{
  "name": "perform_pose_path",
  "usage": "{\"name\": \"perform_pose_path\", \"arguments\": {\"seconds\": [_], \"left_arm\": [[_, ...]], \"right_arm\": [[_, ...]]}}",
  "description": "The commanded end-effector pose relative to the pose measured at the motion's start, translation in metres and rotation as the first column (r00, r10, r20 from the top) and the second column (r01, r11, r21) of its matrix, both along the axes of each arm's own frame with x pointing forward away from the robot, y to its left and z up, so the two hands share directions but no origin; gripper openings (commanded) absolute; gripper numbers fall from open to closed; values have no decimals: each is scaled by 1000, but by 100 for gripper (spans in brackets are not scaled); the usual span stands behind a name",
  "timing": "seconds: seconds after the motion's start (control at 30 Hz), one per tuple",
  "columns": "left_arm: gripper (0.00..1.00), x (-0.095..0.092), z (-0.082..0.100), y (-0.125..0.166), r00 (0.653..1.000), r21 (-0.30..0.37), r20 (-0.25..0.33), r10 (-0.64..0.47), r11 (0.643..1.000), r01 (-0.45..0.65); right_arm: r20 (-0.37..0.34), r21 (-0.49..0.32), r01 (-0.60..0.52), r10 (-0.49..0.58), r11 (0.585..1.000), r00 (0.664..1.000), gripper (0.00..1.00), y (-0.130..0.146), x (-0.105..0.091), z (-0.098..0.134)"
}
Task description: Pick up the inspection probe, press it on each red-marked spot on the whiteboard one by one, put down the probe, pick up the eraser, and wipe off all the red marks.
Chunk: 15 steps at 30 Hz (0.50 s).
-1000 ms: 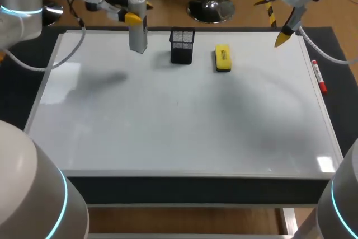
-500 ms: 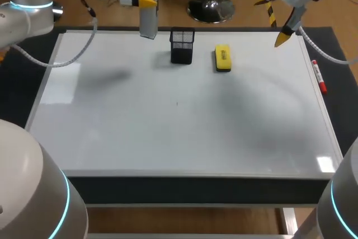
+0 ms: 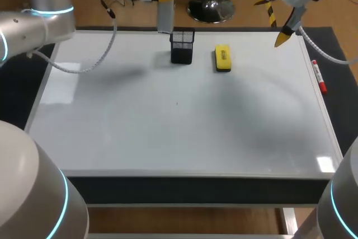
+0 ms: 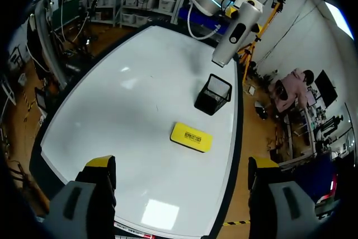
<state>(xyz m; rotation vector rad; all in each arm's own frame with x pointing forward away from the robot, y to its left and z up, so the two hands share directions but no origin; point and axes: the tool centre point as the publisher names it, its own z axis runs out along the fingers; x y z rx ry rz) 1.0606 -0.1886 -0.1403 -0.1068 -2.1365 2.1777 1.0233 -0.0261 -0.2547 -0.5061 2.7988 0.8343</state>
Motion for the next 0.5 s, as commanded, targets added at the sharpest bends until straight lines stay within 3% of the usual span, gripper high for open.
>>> {"name": "perform_pose_path", "arguments": {"seconds": [0.03, 0.5], "left_arm": [[0, 0, -4, -9, 1000, -11, -5, -4, 1000, 4], [0, 7, -14, -32, 996, -54, 26, -82, 995, 83]], "right_arm": [[-1, -4, -2, 2, 1000, 1000, 100, 0, 0, 1], [-1, -4, -2, 2, 1000, 1000, 100, 0, 0, 1]]}}
